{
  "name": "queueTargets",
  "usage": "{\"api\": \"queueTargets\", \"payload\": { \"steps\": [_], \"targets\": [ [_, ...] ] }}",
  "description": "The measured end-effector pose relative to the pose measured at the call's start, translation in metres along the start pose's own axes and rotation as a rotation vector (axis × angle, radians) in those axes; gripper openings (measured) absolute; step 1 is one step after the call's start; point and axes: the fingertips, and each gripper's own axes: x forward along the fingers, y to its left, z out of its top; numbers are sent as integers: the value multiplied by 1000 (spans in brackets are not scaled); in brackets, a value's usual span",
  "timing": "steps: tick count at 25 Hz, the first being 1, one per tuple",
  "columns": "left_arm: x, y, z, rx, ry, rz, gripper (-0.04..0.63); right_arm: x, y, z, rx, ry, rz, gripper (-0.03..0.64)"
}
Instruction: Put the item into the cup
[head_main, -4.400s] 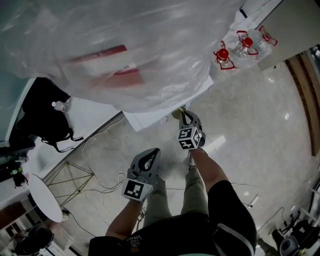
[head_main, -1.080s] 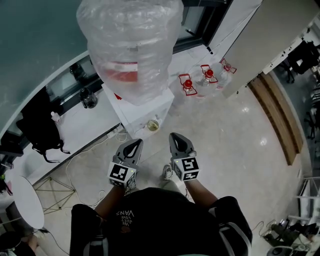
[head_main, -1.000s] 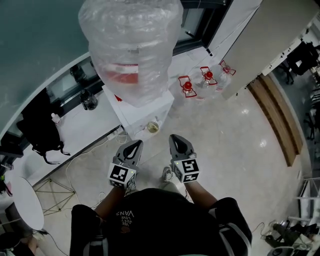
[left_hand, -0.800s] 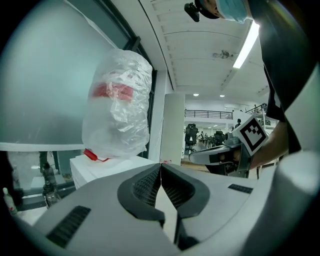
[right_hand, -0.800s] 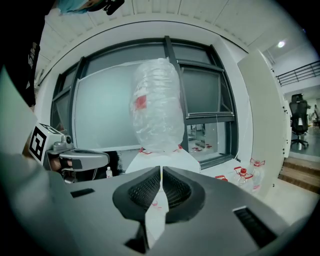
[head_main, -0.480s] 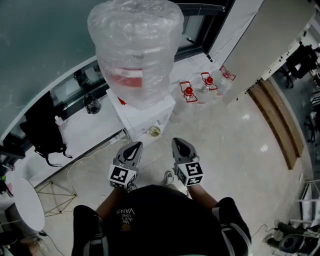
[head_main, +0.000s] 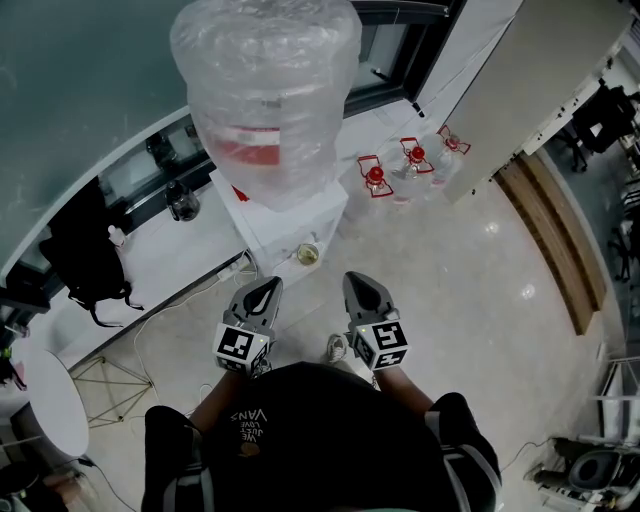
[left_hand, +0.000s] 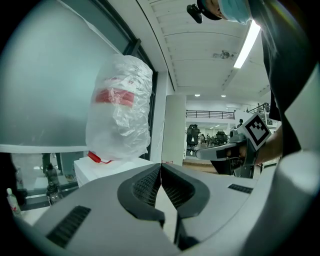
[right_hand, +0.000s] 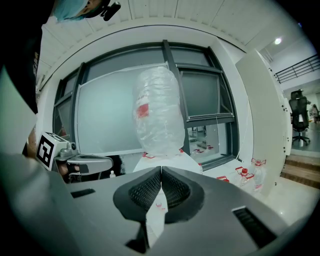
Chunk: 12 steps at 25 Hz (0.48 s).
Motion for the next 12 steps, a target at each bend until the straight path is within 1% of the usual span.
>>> {"api": "queueTargets", "payload": {
  "steps": [12],
  "targets": [
    [-4,-1,-6,-18,19,20,20,4,2,-4,8,8,18,44]
  ]
}}
